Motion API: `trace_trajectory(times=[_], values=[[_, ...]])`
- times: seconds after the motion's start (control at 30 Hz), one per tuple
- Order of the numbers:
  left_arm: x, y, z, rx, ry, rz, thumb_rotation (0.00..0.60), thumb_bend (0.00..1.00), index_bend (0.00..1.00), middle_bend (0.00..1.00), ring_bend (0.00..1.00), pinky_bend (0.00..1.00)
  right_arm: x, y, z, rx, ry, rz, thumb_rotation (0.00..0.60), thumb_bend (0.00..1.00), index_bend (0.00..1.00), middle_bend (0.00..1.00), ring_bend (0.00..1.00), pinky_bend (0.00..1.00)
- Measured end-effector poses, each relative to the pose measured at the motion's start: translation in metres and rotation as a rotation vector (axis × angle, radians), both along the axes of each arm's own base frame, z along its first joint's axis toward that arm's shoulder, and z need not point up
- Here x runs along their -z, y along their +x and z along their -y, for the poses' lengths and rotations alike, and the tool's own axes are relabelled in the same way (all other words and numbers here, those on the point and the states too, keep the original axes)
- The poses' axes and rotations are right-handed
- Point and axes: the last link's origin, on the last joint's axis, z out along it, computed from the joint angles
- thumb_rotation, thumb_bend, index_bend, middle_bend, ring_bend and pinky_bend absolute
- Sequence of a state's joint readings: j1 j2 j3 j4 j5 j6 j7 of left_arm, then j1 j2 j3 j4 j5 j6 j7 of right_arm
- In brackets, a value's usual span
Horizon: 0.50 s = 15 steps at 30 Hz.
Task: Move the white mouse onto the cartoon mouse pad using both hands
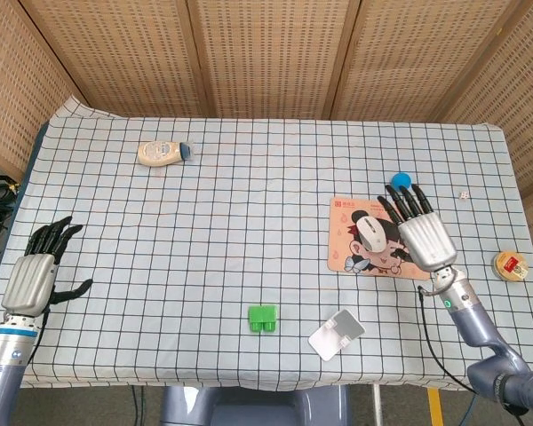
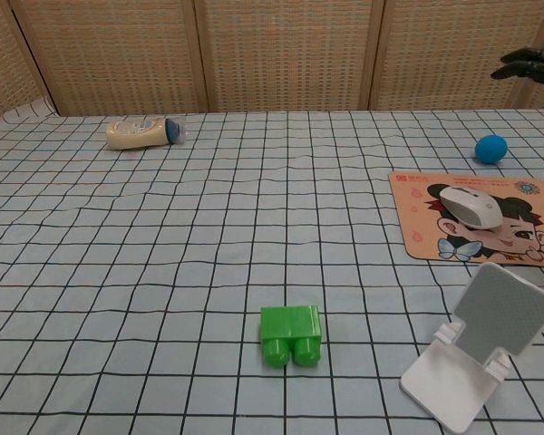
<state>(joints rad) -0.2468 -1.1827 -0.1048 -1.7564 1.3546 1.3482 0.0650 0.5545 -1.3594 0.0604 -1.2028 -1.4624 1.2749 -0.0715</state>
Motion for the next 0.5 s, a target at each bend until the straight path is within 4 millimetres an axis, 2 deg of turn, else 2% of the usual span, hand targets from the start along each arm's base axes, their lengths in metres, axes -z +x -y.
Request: trace_trajectory(times=[0.23,0.33,0.5], values=[[0.004,-0.011,0.009,-0.006,-0.004,-0.078,0.600,0.21,0.08,0.00,0.00,0.00,-0.013,-0.035,-0.042,0.141,0.015,0.360,0.600,0.10,0.06,0.00,0.00,0.00],[0.004,-0.017,0.012,-0.015,0.001,-0.098,0.600,0.21,0.07,0.00,0.00,0.00,-0.019,-0.046,-0.062,0.171,0.004,0.445,0.600,0.10,0.06,0.00,0.00,0.00],[0.003,-0.023,0.017,-0.030,0.008,-0.115,0.600,0.21,0.06,0.00,0.00,0.00,-0.029,-0.052,-0.087,0.165,-0.021,0.497,0.600,0.10,0.06,0.00,0.00,0.00]])
